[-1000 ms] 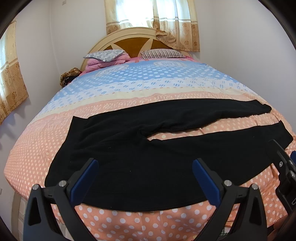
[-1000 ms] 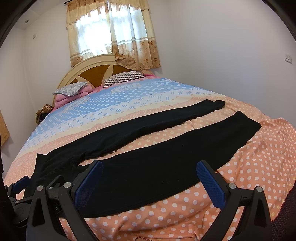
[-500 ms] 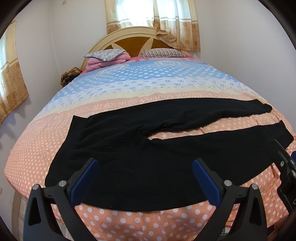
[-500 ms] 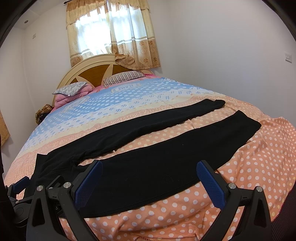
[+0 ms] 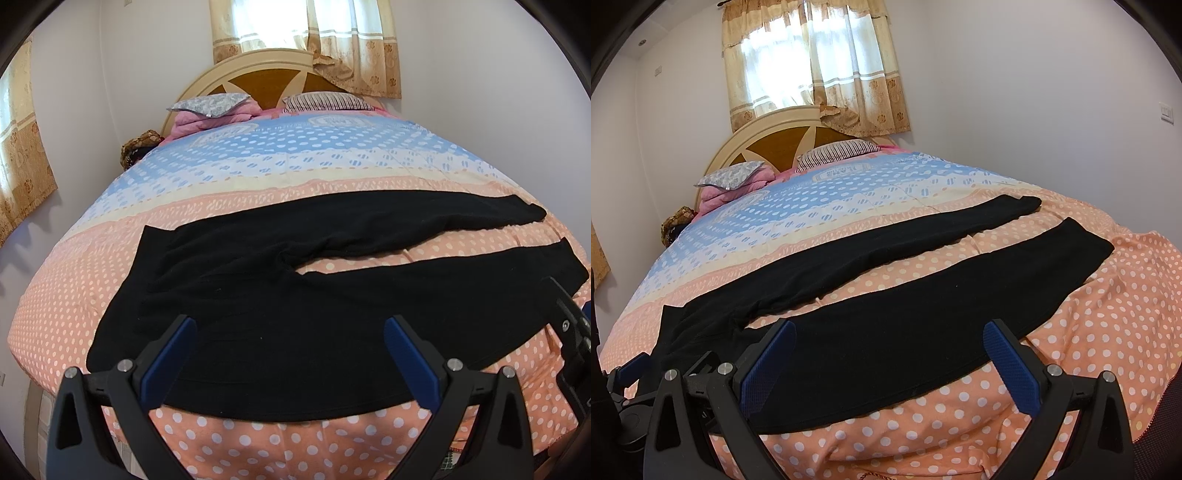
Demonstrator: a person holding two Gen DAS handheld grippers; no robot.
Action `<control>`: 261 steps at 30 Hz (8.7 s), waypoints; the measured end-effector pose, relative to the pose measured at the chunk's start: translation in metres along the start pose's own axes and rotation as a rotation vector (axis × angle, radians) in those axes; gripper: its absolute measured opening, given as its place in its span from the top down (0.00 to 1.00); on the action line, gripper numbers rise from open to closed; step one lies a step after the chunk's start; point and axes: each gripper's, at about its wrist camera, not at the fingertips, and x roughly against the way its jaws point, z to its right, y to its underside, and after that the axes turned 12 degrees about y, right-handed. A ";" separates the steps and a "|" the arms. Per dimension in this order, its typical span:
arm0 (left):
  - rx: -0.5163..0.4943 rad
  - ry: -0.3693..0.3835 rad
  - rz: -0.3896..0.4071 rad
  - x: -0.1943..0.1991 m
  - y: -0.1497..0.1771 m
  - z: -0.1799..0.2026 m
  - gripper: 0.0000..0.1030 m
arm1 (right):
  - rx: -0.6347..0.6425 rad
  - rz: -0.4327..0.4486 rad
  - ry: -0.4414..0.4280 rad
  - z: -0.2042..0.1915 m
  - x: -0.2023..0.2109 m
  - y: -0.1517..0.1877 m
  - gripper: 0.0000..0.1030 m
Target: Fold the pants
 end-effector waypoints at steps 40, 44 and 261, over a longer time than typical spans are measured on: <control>0.138 -0.097 -0.067 -0.062 -0.058 -0.187 0.03 | 0.095 -0.063 -0.085 -0.039 -0.071 -0.012 0.01; 0.154 -0.072 -0.101 -0.097 -0.080 -0.224 0.14 | 0.132 -0.092 -0.127 -0.059 -0.083 -0.014 0.01; 0.134 0.019 -0.013 -0.048 0.059 -0.154 0.82 | 0.630 -0.459 -0.920 -0.200 -0.142 0.026 0.51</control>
